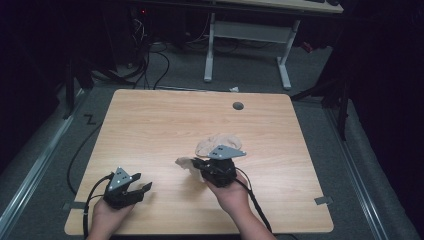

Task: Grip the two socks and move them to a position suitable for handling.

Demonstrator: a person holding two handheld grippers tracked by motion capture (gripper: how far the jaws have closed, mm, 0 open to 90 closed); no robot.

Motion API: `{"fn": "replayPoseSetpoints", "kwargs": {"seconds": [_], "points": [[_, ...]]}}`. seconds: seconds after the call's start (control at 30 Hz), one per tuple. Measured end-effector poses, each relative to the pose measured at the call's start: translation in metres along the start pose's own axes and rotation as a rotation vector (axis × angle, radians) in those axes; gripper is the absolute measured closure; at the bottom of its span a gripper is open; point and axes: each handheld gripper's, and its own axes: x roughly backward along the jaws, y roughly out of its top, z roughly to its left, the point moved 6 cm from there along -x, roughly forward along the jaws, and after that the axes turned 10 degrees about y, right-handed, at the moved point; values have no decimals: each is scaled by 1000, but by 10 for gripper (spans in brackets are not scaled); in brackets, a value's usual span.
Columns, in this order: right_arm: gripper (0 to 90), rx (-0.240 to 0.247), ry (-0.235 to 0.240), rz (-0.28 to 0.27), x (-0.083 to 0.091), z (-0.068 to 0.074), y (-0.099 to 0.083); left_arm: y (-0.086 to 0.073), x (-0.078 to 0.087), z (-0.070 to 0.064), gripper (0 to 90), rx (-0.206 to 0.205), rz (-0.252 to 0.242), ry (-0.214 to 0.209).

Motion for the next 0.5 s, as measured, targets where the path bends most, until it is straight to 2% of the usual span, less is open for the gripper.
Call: {"fn": "replayPoseSetpoints", "kwargs": {"seconds": [0.2,0.33,0.43,0.5], "points": [[883,41,90,-14,-23,35,15,1,2,3,434,8,-3,-3],[883,63,122,-48,-24,48,27,1,3,5,434,15,-6,-2],[883,64,105,-47,-22,45,28,1,2,5,434,20,-9,-2],[883,57,66,-20,-21,33,20,1,2,5,434,18,-6,-4]]}}
